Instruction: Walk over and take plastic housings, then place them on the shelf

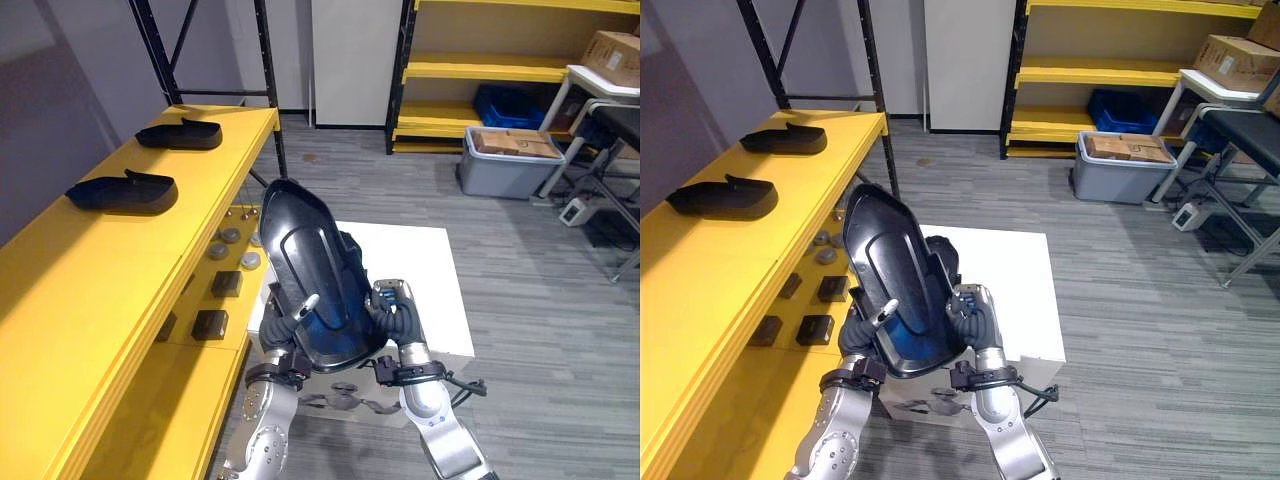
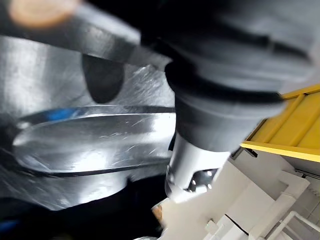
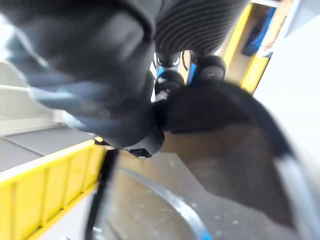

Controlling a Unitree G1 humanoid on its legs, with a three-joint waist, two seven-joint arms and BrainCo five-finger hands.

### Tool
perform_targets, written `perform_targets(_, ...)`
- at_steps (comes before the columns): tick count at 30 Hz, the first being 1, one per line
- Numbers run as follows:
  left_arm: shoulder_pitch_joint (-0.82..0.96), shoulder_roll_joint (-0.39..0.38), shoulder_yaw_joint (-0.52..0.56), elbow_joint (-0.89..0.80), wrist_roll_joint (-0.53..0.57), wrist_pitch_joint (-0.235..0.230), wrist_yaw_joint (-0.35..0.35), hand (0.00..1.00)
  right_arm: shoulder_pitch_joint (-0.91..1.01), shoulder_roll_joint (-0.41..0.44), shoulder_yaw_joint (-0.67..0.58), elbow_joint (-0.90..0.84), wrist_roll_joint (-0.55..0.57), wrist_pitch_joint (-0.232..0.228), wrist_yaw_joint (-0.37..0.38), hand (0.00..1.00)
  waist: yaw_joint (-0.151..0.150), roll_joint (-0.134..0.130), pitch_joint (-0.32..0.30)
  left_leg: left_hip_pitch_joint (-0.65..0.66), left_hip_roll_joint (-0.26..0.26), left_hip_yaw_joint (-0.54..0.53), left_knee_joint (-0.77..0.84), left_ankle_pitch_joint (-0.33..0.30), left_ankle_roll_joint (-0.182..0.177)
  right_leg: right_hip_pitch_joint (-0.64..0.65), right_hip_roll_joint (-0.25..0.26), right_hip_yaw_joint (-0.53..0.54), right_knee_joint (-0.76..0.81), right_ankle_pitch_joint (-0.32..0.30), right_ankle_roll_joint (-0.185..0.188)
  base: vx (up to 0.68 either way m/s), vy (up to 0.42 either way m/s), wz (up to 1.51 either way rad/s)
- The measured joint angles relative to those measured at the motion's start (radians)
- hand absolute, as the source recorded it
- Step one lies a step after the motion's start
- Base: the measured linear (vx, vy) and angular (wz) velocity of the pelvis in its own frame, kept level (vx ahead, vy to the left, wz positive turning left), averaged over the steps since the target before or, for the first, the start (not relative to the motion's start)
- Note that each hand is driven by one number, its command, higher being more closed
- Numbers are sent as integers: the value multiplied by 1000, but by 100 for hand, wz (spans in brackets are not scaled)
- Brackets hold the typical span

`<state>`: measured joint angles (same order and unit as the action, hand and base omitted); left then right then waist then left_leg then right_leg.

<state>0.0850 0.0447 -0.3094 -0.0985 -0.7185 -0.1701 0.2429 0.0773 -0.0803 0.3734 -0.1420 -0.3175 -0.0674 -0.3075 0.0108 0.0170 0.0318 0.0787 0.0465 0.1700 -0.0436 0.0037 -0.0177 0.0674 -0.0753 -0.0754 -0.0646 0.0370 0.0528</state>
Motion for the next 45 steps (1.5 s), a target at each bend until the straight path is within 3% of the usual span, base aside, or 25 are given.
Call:
perform_targets(1, 0, 2, 4, 0, 2, 1, 5, 100, 7, 0, 0, 0, 2, -8, 4, 0, -1, 0, 0, 0, 0, 0, 0, 0, 0, 0, 0, 0, 0, 0, 0, 0, 0, 0)
perform_targets(4, 0, 3, 24, 0, 18, 2, 13, 100, 20, 0, 2, 4, 17, -36, 28, 0, -10, 0, -3, 0, 0, 1, -1, 0, 0, 0, 0, 0, -1, 0, 0, 0, 0, 0)
perform_targets(18, -3, -9, 62, -2, 76, 18, -16, 100, 37, -12, -28, -48, 176, -37, 100, 0, -19, -1, -8, 12, 5, 22, -3, -3, -4, -1, 6, 19, 0, 1, -1, -7, -1, -4)
perform_targets(23, 0, -20, 97, -2, 133, 42, -54, 100, 1, -33, -143, -193, 379, -46, 153, 0, -19, -2, -7, 13, 7, 37, -3, -5, -7, -8, 9, 38, 3, 2, -1, -14, 1, -9)
perform_targets(28, 32, -13, 159, -2, 223, 60, -74, 100, -50, -47, -343, -311, 711, -144, 227, 0, -21, -2, -7, 14, 11, 44, -3, -8, -9, -11, 13, 44, 3, 2, -2, -10, -3, -4)
perform_targets(32, 50, -23, 224, -10, 274, 61, -71, 100, -42, -43, -455, -320, 870, -169, 272, 0, -21, -2, -7, 14, 13, 46, -3, -9, -10, -11, 15, 46, 3, 2, -2, 0, 0, 0)
perform_targets(36, 92, -34, 296, -73, 320, 60, -63, 100, 1, -42, -659, -261, 881, -186, 248, 0, -23, -3, -3, 13, 12, 46, -3, -11, -11, -12, 14, 46, 3, 2, -2, 0, 0, 0)
perform_targets(39, 126, -35, 341, -119, 334, 51, -52, 100, 60, -42, -753, -105, 851, -187, 214, 0, -31, -2, 2, 13, 13, 46, -3, -13, -12, -13, 14, 46, 2, 2, -1, 0, 0, 0)
perform_targets(45, 230, -46, 366, -198, 371, 31, -63, 100, 229, -39, -773, 260, 677, -94, 213, 0, -31, 3, 11, 13, 13, 46, -3, -20, -10, -11, 13, 41, 2, -2, 1, -1, 0, 1)
